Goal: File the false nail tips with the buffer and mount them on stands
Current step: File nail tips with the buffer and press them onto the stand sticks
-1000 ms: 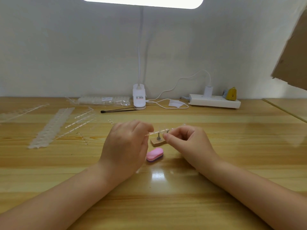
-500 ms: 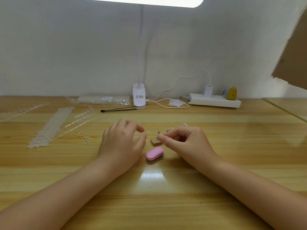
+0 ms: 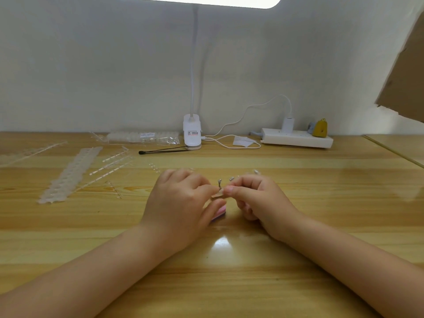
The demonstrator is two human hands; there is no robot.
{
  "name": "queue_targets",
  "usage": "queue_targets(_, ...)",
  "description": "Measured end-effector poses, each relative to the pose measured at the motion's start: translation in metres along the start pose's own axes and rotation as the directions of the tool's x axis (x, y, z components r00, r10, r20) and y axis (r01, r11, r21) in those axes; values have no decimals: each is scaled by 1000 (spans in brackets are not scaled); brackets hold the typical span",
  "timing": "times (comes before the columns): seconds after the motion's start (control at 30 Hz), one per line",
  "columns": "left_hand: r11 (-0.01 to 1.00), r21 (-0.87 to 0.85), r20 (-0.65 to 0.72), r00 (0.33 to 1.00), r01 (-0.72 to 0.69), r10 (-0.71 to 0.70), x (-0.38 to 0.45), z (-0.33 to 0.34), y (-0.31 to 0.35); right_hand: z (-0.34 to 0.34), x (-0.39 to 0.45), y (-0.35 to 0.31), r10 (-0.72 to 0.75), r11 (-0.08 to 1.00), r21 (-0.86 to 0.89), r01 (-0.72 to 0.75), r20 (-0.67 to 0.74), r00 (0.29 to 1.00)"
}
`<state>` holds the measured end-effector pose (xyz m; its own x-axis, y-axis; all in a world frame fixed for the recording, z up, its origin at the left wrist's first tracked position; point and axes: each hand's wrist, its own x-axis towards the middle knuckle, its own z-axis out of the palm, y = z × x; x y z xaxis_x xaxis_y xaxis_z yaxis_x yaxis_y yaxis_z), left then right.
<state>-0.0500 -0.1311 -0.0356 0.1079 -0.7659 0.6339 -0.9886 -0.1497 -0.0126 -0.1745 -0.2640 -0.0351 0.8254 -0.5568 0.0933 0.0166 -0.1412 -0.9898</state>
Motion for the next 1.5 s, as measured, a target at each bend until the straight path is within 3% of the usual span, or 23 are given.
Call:
queue_targets(0.13, 993, 8, 179, 977, 114, -113, 1, -2, 10, -2, 3, 0, 72, 992, 107, -67, -44, 996)
queue_targets(0.23, 986, -119, 178, 979, 118, -96, -2, 4, 7, -4, 4, -2, 96, 972, 217, -87, -28, 995)
queue_targets(0.47, 943, -312, -165, 971, 117, -175, 2, 5, 0, -7, 5, -4, 120, 926, 362, -108, -10, 993)
queue_targets(0.53, 942, -334, -242, 968, -17, -68, 3, 3, 3, -5, 3, -4, 122, 922, 365, -132, 48, 991)
queue_targets(0.63, 944, -195, -288, 935, -267, 205, 2, 2, 7, -1, 0, -8, 97, 924, 351, -154, 177, 980)
queue_targets(0.8, 975, -120, -330, 934, -187, 138, 5, -1, -7, -5, 3, -9, 131, 865, 461, -199, 174, 976)
queue_targets(0.97, 906, -32, -337, 858, -422, 388, 4, 5, 2, -1, -1, -11, 97, 887, 423, -186, 222, 970)
queue_targets(1.13, 960, -75, -356, 907, -269, 226, 7, 2, -14, -3, 0, -12, 116, 867, 453, -209, 225, 968)
queue_targets(1.3, 917, -40, -384, 854, -396, 352, 5, 6, 5, 0, -3, -9, 71, 881, 431, -197, 290, 954)
queue_targets(1.43, 962, -84, -373, 903, -260, 212, 4, 4, -10, -4, 0, -8, 64, 882, 443, -163, 230, 971)
queue_targets(1.5, 958, -111, -377, 903, -264, 205, 3, 3, -9, -3, 0, -7, 46, 891, 435, -129, 197, 979)
